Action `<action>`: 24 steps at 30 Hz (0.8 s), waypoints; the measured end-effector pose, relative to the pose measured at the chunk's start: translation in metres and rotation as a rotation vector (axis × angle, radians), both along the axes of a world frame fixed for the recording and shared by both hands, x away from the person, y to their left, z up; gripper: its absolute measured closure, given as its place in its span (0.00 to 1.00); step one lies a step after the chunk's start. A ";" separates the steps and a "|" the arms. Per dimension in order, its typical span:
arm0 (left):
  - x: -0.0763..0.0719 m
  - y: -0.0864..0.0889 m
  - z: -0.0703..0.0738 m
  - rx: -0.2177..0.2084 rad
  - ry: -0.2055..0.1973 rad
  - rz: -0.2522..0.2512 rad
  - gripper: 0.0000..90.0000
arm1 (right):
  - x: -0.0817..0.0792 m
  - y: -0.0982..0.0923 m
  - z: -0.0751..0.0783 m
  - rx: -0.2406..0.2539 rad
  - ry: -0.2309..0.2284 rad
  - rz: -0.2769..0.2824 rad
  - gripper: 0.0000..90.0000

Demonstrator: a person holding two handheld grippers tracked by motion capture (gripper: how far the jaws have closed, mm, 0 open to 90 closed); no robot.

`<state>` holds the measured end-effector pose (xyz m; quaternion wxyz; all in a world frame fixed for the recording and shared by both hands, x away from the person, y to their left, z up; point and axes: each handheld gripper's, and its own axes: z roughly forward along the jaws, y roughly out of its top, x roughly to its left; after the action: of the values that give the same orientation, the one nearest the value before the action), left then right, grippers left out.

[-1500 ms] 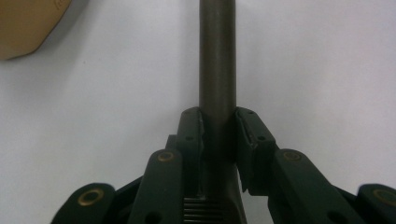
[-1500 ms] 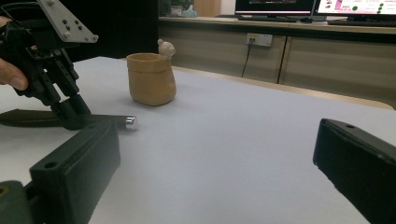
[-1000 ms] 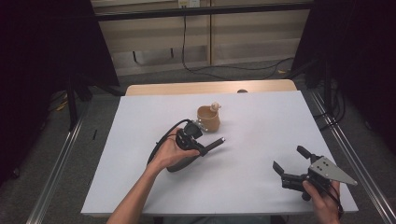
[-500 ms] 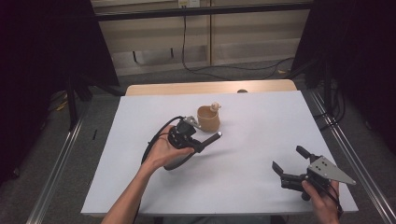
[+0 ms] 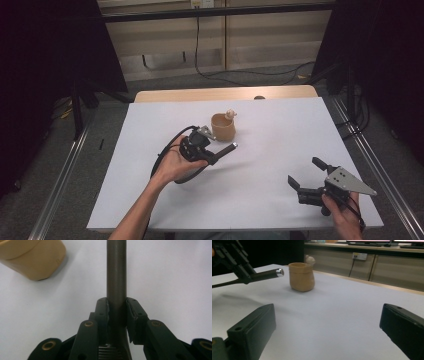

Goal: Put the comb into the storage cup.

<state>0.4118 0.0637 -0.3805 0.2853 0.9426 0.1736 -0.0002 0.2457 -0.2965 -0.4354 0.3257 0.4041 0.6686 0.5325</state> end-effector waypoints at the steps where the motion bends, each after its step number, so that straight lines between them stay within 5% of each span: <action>1: -0.001 0.000 0.000 -0.002 0.007 0.001 0.81 | 0.000 0.002 0.000 -0.001 0.009 0.011 0.00; 8: -0.011 -0.006 0.006 0.041 0.001 -0.073 0.81 | 0.004 0.013 0.005 0.005 0.032 0.084 0.01; 24: -0.021 -0.014 0.012 0.083 0.000 -0.089 0.81 | 0.017 0.044 0.023 -0.062 0.110 0.261 0.03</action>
<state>0.3905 0.0498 -0.3681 0.2458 0.9603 0.1315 -0.0056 0.2630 -0.2529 -0.4119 0.2289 0.3323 0.7484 0.5264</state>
